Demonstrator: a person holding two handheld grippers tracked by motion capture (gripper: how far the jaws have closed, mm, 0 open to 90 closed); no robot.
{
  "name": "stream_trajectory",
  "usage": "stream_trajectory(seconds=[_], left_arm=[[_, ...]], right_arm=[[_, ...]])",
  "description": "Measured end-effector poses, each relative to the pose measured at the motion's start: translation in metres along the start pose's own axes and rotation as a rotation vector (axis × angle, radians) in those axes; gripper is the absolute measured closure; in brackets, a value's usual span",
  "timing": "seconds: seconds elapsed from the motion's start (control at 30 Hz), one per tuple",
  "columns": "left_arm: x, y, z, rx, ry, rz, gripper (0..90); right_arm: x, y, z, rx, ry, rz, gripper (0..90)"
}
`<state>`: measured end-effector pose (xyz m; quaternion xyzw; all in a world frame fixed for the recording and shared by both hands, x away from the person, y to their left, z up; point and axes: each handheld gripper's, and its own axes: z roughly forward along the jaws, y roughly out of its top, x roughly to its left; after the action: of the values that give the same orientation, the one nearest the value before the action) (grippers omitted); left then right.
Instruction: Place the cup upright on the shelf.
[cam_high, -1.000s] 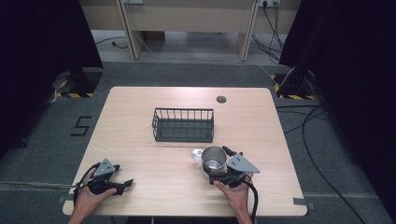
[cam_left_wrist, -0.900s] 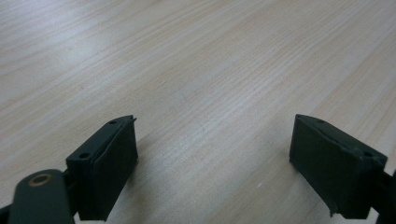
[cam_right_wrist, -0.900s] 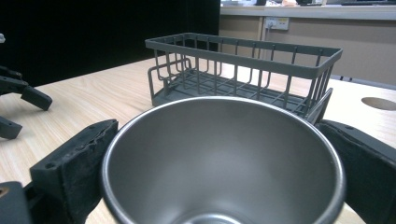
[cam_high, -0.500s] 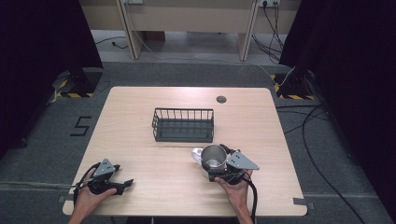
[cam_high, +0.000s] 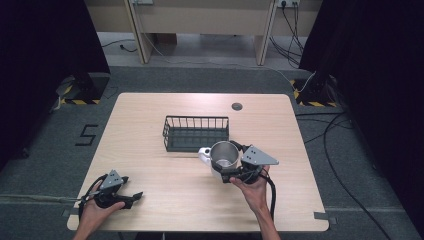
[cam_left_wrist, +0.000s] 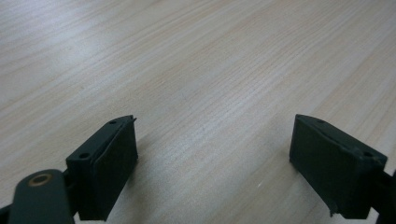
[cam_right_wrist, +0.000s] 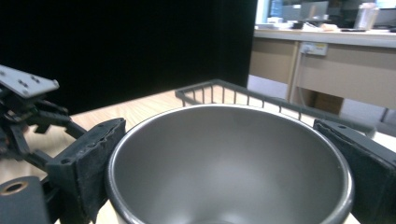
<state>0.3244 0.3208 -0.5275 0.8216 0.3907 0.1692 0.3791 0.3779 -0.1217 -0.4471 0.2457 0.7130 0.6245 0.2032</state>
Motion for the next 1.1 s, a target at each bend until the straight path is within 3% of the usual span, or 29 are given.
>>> stream_trajectory(seconds=[0.5,1.1], left_arm=[[0.0,0.0,0.0,-0.002,0.0,0.0,14.4],[0.0,0.0,0.0,0.002,-0.002,0.003,14.4]], right_arm=[[-0.034,0.052,0.035,0.015,0.062,-0.014,6.3],[-0.072,0.078,0.078,0.01,0.107,0.007,6.3]])
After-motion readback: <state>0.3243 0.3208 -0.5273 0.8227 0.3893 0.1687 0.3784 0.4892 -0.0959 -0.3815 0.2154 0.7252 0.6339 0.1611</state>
